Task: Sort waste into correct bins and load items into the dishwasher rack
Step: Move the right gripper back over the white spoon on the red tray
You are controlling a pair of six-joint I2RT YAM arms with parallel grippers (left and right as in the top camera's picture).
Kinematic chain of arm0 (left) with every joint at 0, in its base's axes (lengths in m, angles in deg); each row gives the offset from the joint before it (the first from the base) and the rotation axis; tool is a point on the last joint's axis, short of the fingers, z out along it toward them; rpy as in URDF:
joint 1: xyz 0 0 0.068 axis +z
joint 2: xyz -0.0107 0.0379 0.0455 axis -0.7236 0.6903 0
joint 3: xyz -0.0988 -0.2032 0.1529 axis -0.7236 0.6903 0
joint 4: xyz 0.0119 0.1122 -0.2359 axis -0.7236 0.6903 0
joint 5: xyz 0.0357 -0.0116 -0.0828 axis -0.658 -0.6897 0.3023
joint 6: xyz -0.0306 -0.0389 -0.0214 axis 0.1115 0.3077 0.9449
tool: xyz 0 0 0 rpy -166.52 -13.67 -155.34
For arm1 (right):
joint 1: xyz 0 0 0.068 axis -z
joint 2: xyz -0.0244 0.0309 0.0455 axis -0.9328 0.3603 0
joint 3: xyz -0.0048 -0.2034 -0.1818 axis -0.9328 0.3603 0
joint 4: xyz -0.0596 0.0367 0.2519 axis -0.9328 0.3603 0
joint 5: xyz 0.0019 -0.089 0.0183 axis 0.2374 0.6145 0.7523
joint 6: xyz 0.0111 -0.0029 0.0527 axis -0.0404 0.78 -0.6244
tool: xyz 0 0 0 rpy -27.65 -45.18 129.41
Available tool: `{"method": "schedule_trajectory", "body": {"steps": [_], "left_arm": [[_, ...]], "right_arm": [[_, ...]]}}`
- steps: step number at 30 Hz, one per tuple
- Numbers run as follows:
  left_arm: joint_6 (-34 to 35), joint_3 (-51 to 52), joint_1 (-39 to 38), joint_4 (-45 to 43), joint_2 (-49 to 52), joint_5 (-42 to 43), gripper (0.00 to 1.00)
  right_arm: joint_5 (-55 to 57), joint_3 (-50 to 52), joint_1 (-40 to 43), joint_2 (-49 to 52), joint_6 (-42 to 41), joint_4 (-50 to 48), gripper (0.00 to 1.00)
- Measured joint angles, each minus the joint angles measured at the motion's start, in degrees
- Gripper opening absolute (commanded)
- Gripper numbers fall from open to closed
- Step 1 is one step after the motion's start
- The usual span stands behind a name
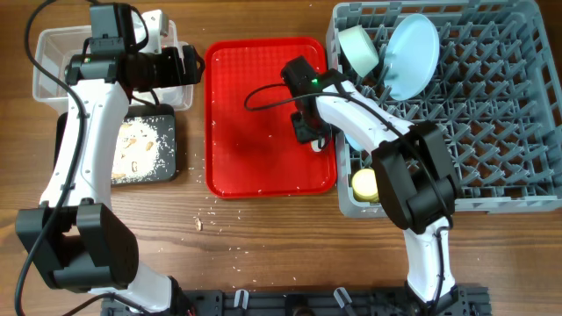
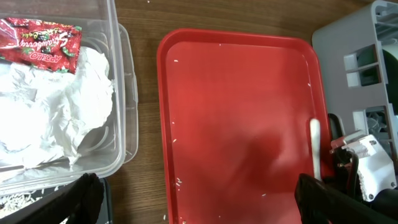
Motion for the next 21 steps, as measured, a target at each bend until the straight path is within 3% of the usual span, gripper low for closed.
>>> {"method": "schedule_trajectory", "body": {"steps": [9, 16, 21], "left_arm": [[0.00, 0.00, 0.00, 0.00, 0.00, -0.02, 1.00], [0.00, 0.00, 0.00, 0.00, 0.00, 0.00, 1.00], [0.00, 0.00, 0.00, -0.02, 0.00, 0.00, 1.00]], "right_arm": [[-3.82, -0.02, 0.00, 0.09, 0.76, 1.68, 0.22], [-4.63, -1.33, 0.00, 0.74, 1.25, 3.17, 0.07], [-4.81, -2.51, 0.00, 0.98, 1.86, 3.63, 0.04]]}}
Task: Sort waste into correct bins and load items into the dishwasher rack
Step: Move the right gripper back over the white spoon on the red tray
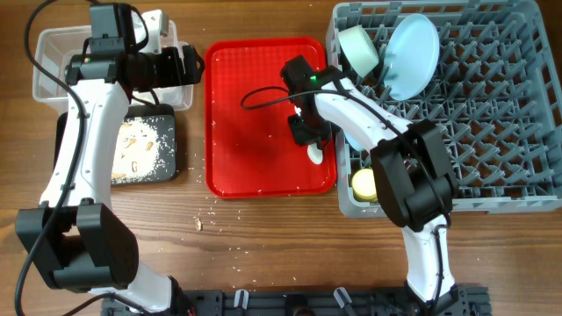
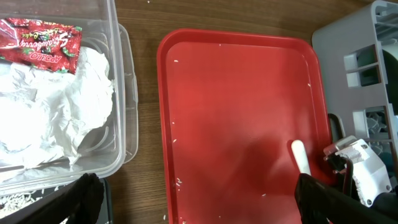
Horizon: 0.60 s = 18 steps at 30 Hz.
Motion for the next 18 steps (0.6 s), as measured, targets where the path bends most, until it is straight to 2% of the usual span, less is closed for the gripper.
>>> {"method": "schedule_trajectory", "body": {"steps": [9, 11, 13, 14, 18], "left_arm": [[0.00, 0.00, 0.00, 0.02, 0.00, 0.00, 1.00], [0.00, 0.00, 0.00, 0.00, 0.00, -0.02, 1.00], [0.00, 0.00, 0.00, 0.00, 0.00, -0.02, 1.00], [0.00, 0.00, 0.00, 0.00, 0.00, 0.00, 1.00], [0.00, 0.00, 0.00, 0.00, 0.00, 0.00, 1.00]], "right_arm": [[-0.04, -6.58, 0.00, -0.07, 1.42, 5.07, 0.06], [-0.13, -7.91, 0.00, -0.83, 1.97, 5.53, 0.13], [-0.31, -8.24, 0.00, -2.75, 2.73, 5.75, 0.29], [-0.46, -8.39, 0.00, -3.93, 3.02, 6.12, 0.34], [-0.50, -8.92, 0.37, -6.82, 3.13, 9.01, 0.43]]}}
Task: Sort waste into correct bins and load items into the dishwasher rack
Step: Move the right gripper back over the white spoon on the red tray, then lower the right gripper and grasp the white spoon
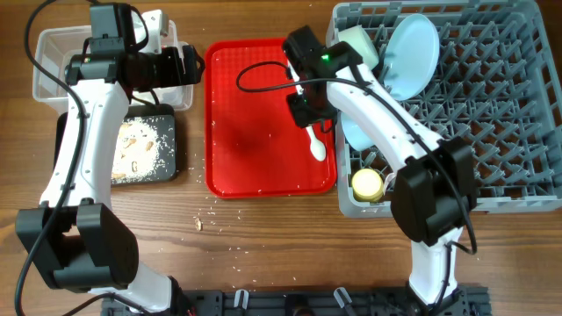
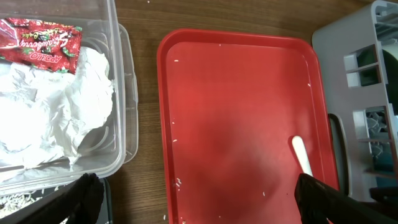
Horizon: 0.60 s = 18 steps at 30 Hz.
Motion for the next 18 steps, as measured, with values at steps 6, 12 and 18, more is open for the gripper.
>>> {"method": "schedule_trajectory", "body": {"steps": [6, 12, 18], "left_arm": [[0.00, 0.00, 0.00, 0.00, 0.00, -0.02, 1.00], [0.00, 0.00, 0.00, 0.02, 0.00, -0.02, 1.00], [0.00, 0.00, 0.00, 0.02, 0.00, 0.00, 1.00]], "right_arm": [[-0.02, 3.93, 0.28, -0.11, -0.90, -0.42, 0.50], [-0.20, 11.87, 0.28, -0.09, -2.56, -5.92, 0.53], [-1.05, 16.50, -0.07, -0.09, -3.41, -11.74, 0.55]]}}
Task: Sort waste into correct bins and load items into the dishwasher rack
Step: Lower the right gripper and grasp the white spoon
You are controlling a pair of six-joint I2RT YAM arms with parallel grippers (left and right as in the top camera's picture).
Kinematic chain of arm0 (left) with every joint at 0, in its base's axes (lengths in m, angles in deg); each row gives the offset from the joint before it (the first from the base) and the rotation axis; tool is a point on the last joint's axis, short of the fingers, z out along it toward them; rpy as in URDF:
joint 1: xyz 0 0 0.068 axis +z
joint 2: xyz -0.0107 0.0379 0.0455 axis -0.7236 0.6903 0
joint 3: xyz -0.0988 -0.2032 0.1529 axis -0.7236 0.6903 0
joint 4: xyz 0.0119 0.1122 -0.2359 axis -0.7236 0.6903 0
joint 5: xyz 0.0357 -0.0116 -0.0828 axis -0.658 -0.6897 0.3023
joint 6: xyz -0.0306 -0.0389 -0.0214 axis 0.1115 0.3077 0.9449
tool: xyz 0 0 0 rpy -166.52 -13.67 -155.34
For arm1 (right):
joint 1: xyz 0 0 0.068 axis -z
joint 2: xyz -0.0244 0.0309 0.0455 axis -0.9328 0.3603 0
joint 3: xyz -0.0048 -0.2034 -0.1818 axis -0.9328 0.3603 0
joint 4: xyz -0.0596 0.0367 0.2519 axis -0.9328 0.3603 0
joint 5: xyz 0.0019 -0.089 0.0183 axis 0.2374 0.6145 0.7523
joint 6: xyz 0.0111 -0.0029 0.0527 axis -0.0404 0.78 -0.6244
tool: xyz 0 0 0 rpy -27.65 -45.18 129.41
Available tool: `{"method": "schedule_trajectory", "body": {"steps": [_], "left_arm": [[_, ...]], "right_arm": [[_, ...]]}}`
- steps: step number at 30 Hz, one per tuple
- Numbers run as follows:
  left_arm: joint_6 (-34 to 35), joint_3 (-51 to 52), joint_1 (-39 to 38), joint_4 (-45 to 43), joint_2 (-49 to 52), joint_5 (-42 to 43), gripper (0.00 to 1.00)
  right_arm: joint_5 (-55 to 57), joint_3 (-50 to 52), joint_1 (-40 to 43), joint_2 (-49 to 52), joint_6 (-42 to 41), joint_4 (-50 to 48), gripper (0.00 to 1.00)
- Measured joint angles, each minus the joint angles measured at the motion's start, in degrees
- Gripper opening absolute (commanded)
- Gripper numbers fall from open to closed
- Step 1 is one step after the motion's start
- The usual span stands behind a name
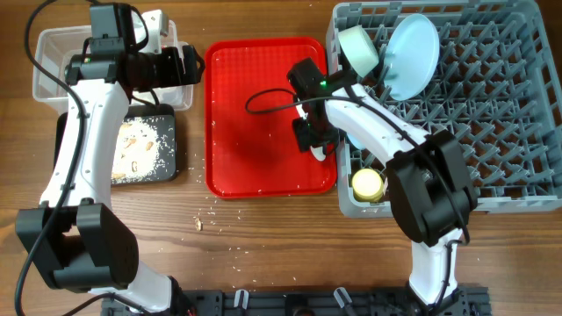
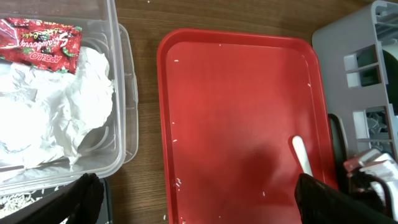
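A white spoon lies on the right side of the red tray, close to the grey dishwasher rack. My right gripper is low over the spoon, covering most of it in the overhead view. Its fingers look apart with nothing in them, and its tip shows at the lower right of the left wrist view. My left gripper hangs open and empty between the clear bin and the tray. The bin holds crumpled tissue and a red wrapper.
The rack holds a pale green cup, a light blue plate and a yellow round item. A black bin with food scraps sits below the clear bin. Crumbs lie on the wood in front of the tray.
My right gripper was raised over the tray's top right corner and is now down over the spoon. The spoon lies where it did. The left arm has not moved.
At first my right gripper was low on the tray's right side with the spoon against it. Then the spoon lay tilted beside the gripper. After that the gripper stood away near the top of the tray and the spoon lay free. Now the gripper is over it again.
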Motion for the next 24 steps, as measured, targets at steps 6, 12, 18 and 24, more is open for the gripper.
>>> {"method": "schedule_trajectory", "body": {"steps": [6, 12, 18, 24], "left_arm": [[0.00, 0.00, 0.00, -0.02, 0.00, -0.02, 1.00], [0.00, 0.00, 0.00, 0.00, 0.00, 0.00, 1.00], [0.00, 0.00, 0.00, 0.00, 0.00, 0.00, 1.00], [0.00, 0.00, 0.00, -0.02, 0.00, 0.00, 1.00]], "right_arm": [[-0.46, 3.50, -0.22, -0.13, -0.24, -3.43, 0.54], [-0.42, 4.52, -0.20, -0.13, -0.70, -4.55, 0.55], [-0.39, 4.52, -0.20, 0.11, -0.85, -4.50, 0.42], [-0.37, 4.52, -0.20, 0.11, -1.55, -4.42, 0.34]]}}
